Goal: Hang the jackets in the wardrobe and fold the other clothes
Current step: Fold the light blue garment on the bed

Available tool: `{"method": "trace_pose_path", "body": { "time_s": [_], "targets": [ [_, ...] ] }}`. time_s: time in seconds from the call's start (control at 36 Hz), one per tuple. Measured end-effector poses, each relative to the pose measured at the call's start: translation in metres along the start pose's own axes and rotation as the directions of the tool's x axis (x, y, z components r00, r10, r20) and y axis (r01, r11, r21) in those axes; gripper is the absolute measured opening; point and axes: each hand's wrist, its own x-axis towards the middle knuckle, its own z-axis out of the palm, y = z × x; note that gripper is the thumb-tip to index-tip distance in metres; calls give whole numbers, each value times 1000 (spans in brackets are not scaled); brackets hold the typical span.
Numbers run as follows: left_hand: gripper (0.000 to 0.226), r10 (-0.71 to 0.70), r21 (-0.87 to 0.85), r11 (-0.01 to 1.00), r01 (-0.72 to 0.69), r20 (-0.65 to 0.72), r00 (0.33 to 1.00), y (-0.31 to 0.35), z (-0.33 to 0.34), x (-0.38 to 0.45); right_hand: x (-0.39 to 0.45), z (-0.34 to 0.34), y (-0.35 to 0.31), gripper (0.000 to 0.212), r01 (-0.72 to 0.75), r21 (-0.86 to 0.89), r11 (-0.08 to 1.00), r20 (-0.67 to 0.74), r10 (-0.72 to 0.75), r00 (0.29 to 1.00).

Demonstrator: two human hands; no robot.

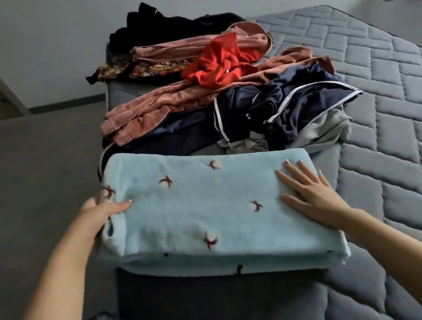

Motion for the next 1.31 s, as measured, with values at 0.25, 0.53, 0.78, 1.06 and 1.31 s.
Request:
{"method": "trace_pose_path", "body": {
  "time_s": [0.25, 0.53, 0.78, 1.06, 1.31],
  "targets": [
    [22, 35, 77, 997, -27, -113, 993, -53, -11, 8, 14, 29, -18, 71, -11, -113, 993, -22, 8, 1000],
    [46, 752, 701, 320, -637, 221, 621, -27, 83, -28, -19, 35, -52, 87, 14, -160, 987, -74, -26, 997],
    [73, 446, 863, 52, -502, 430, 785, -93, 77, 11, -44, 51, -32, 76, 42, -150, 988, -72, -53, 996],
    [59, 668, 690, 31, -723, 524, 529, -56, 170, -47, -52, 13, 16, 24, -278, 961, 6, 206, 658, 725],
    [60, 434, 771, -16, -637, 579, 690, -93, 188, -38, -48, 6, 15, 38, -466, 885, -17, 463, 142, 875]
  ]
}}
